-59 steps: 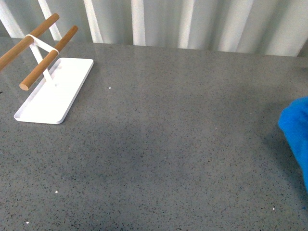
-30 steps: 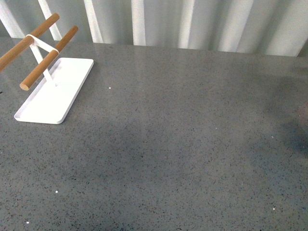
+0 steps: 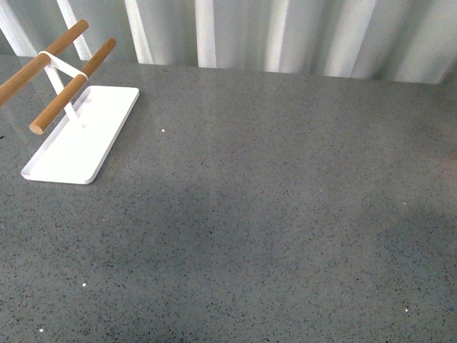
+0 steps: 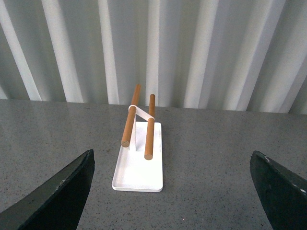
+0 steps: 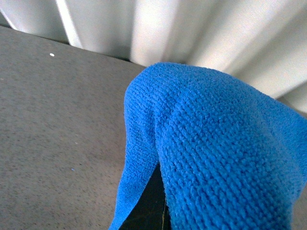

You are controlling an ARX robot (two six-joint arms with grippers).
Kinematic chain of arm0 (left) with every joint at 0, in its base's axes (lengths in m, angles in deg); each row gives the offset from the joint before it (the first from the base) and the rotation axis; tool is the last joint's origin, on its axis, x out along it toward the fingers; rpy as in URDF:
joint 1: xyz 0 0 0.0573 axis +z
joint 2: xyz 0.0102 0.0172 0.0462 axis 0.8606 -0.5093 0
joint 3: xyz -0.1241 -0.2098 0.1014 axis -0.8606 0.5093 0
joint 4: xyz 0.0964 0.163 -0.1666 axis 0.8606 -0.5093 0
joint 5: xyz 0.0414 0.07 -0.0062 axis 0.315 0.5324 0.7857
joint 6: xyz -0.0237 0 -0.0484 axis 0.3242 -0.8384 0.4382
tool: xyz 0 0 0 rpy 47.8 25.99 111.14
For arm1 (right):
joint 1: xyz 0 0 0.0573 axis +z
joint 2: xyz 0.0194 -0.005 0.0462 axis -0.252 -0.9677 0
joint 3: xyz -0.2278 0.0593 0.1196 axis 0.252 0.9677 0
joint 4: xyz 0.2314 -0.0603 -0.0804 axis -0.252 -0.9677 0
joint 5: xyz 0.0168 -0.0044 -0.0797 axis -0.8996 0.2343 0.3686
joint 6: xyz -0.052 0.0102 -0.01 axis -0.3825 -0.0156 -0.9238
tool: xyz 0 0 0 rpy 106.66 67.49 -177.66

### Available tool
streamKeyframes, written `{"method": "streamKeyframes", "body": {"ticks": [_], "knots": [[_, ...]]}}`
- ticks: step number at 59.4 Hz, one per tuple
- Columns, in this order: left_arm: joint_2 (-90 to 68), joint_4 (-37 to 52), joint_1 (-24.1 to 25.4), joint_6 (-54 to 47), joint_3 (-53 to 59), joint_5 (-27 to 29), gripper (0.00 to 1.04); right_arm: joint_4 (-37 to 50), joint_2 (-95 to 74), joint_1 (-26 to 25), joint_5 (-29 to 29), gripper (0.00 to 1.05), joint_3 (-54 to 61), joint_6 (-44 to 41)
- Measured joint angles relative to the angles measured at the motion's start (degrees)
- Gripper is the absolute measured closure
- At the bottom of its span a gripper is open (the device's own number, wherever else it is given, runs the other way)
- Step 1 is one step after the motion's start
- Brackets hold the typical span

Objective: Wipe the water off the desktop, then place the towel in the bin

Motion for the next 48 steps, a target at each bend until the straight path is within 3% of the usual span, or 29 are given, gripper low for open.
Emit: {"method": "streamKeyframes", "body": {"ticks": [17, 48], "knots": [[0.00, 0.00, 0.00, 0.02, 0.00, 0.00, 0.07, -0.79, -11.23, -7.78, 3.89, 1.01, -0.79, 1.73], [0.00, 0.00, 0.00, 0.02, 0.00, 0.02, 0.07, -2.64, -22.77, -6.82, 11.10, 1.01, -8.55, 2.36]]}}
